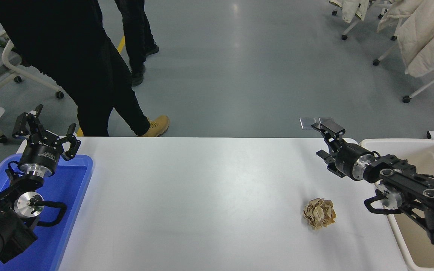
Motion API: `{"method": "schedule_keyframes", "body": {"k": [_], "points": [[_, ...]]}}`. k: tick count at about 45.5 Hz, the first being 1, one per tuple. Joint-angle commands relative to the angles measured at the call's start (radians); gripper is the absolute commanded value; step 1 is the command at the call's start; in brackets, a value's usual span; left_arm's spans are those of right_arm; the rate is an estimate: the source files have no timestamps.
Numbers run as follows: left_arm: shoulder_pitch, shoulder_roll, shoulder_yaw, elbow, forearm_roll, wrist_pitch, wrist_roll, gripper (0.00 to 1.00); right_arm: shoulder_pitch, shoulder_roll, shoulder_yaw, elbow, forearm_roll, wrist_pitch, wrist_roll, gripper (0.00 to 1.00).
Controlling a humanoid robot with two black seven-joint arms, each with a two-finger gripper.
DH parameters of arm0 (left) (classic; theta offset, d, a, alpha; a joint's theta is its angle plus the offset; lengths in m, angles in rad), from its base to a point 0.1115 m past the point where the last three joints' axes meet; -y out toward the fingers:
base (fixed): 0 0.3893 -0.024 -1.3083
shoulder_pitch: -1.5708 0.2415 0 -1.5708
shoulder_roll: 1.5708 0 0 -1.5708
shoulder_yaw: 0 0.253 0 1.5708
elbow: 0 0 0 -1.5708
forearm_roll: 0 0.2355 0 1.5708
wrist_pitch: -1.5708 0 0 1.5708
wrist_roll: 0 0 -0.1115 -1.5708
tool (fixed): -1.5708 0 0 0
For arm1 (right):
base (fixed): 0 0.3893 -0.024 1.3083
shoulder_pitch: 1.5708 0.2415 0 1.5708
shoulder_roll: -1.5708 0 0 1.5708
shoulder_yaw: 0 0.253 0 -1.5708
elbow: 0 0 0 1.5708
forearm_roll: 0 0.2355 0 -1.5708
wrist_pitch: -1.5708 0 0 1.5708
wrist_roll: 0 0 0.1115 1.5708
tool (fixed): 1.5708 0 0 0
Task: Clean the table surface
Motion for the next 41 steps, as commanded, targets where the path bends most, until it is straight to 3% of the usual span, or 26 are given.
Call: {"method": "schedule_keyframes", "body": {"k": [1, 7, 16, 20, 23, 28, 41], "points": [[0.0, 0.0, 0.0, 0.001, 0.0, 0.001, 0.0, 1.0, 0.089, -0.133, -0.158, 0.109, -0.068, 0.0, -0.184, 0.98], [0.0, 0.0, 0.0, 0.001, 0.0, 0.0, 0.0, 1.0, 0.091, -0.18, -0.19, 0.12, -0.133, 0.024, -0.238, 0.98], [0.0, 0.0, 0.0, -0.001, 0.0, 0.0, 0.0, 1.0, 0.089, -0.252, -0.216, 0.256, -0.183, 0.211, -0.274, 0.99], [0.0, 0.0, 0.0, 0.0, 0.0, 0.0, 0.0, 1.0, 0.102, -0.292, -0.233, 0.361, -0.263, 0.232, -0.34, 0.98], [0.0, 0.0, 0.0, -0.001, 0.0, 0.0, 0.0, 1.0, 0.106, -0.298, -0.233, 0.431, -0.276, 0.23, -0.443, 0.96], [0.0, 0.0, 0.0, -0.001, 0.0, 0.0, 0.0, 1.0, 0.097, -0.268, -0.231, 0.454, -0.268, 0.227, -0.509, 0.91], [0.0, 0.0, 0.0, 0.0, 0.0, 0.0, 0.0, 1.0, 0.086, -0.102, -0.233, 0.327, -0.187, 0.198, -0.537, 0.91]]}}
